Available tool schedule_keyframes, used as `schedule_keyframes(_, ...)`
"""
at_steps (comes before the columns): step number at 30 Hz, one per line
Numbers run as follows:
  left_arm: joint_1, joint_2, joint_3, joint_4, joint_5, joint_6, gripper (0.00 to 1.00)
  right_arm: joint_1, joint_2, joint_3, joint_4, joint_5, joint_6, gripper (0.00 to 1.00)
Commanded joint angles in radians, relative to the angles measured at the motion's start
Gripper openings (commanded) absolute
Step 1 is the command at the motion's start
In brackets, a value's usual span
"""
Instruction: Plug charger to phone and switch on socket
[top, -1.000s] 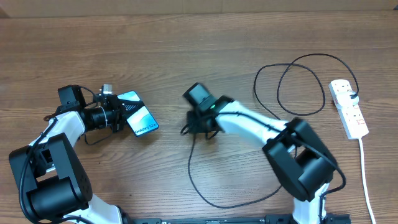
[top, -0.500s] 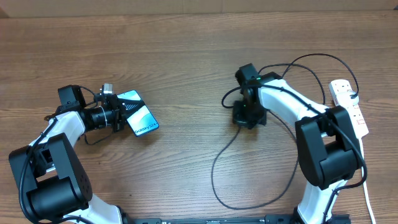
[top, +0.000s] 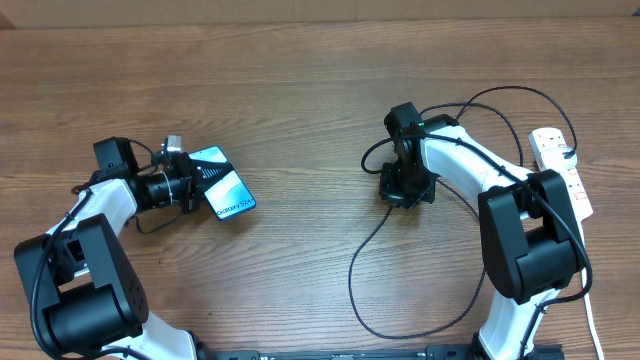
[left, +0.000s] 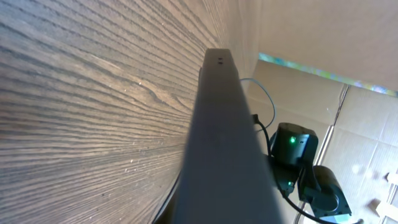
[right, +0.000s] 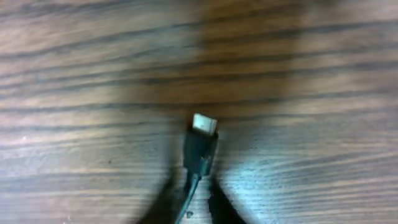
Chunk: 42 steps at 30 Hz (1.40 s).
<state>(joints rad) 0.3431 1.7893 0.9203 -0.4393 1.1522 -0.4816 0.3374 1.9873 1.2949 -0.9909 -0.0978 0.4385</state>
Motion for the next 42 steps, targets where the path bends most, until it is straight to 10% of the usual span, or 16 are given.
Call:
schedule_keyframes(1, 0.004, -0.029, 0.004, -0.002, 0.050, 0.026, 0.04, -0.002, -0.013, 0.002, -0.008, 0.026, 0.007, 0.42)
schedule_keyframes(7, 0.004, -0.029, 0.004, -0.002, 0.050, 0.025, 0.04, -0.002, -0.075, 0.005, -0.013, 0.028, 0.037, 0.54)
schedule_keyframes(11, 0.004, -0.029, 0.004, -0.002, 0.050, 0.025, 0.04, -0.002, -0.170, 0.016, -0.010, 0.031, 0.037, 1.00)
schedule_keyframes(16, 0.004, -0.029, 0.004, -0.002, 0.050, 0.025, 0.04, -0.003, -0.233, 0.016, 0.009, 0.018, 0.036, 1.00)
schedule_keyframes(25, 0.004, -0.029, 0.004, -0.002, 0.050, 0.026, 0.04, -0.007, -0.205, -0.041, 0.015, 0.046, 0.116, 0.47)
schedule_keyframes(42, 0.003, -0.029, 0.004, -0.002, 0.050, 0.026, 0.04, 0.031, -0.195, -0.224, 0.255, 0.127, 0.116, 0.34)
